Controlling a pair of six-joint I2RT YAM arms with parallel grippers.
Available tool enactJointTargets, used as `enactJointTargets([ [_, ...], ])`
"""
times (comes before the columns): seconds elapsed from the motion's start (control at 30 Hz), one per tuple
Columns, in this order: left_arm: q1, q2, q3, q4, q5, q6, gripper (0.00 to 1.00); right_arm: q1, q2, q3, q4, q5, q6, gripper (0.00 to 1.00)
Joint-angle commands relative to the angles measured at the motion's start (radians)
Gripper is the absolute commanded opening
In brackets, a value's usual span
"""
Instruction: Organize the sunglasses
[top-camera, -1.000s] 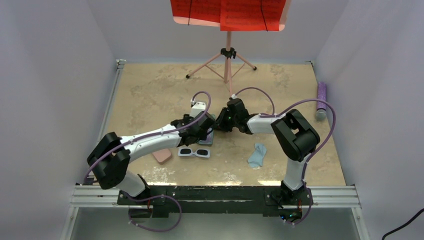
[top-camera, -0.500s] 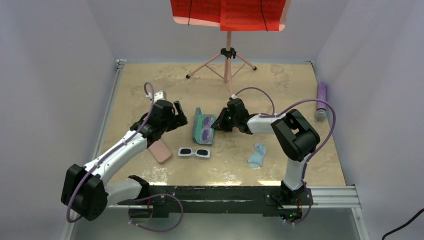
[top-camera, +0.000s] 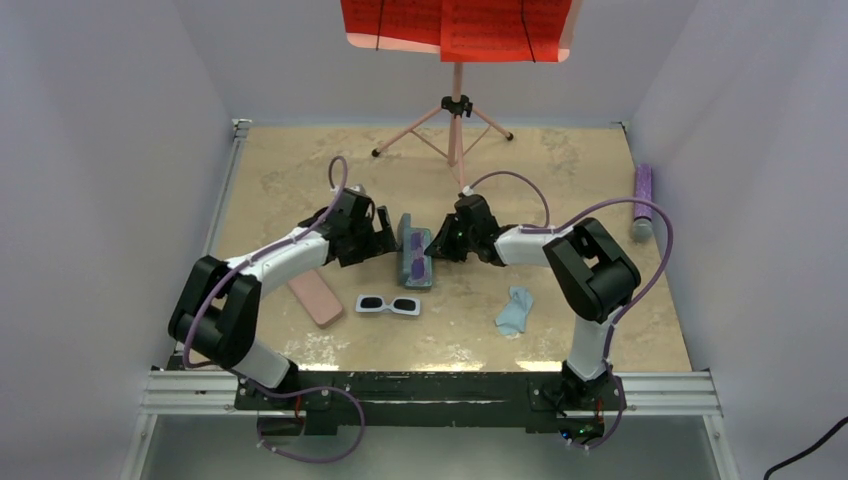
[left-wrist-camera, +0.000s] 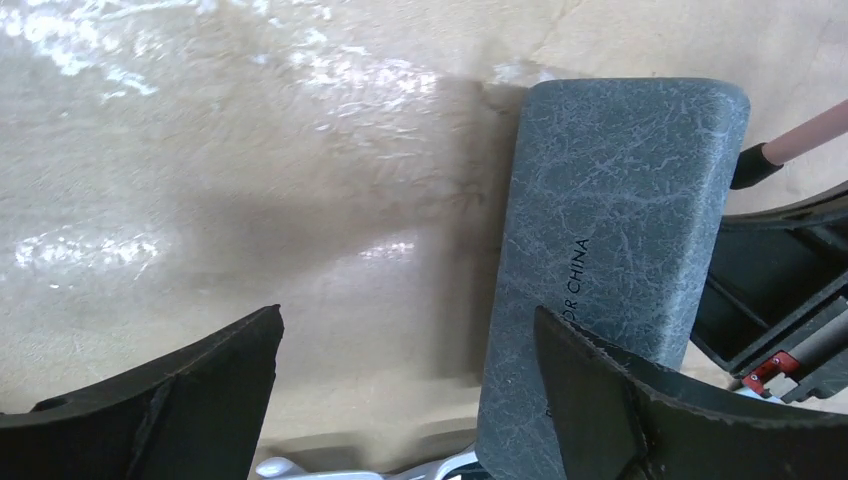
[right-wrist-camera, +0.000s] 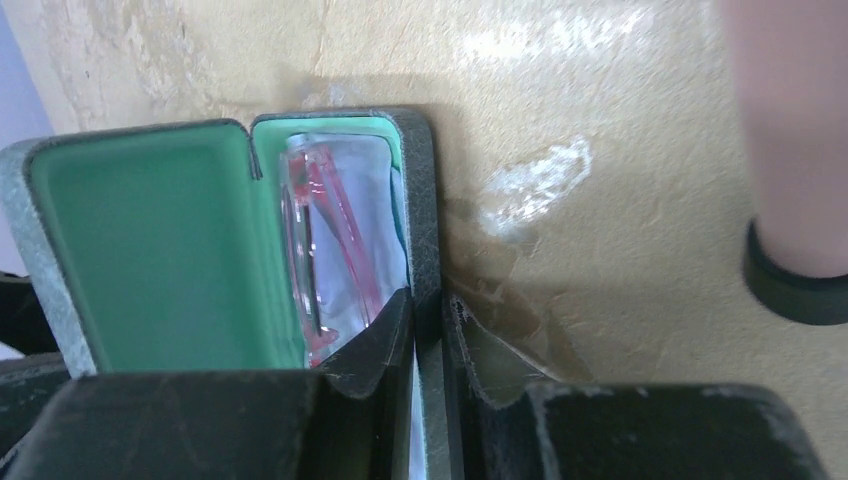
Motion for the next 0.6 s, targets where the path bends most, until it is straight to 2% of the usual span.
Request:
enactJointTargets([
  [0.0,-0.092,0.082,0.133,0.031,0.014,0.03,1.0,0.003,-0.002,0.042,-0.029,-0.008,-0.032,0.08],
  [0.13,-0.162,0.188,0.263,-0.102,-0.105,0.035,1.0,0.004,0.002,0.048,-0.043,-0.007,-0.039,0.06],
  [0.23,-0.181,0.275,0.339,-0.18,-0.123,0.029,1.0,0.013,0.002,0.061,-0.068,0.013,-0.053,0.04],
  [0.57,-0.189,0.304,0.336,-0.212,-0.144,0.0,1.0,0.022,-0.027,0.079,-0.135,0.027,-0.028,0.11],
])
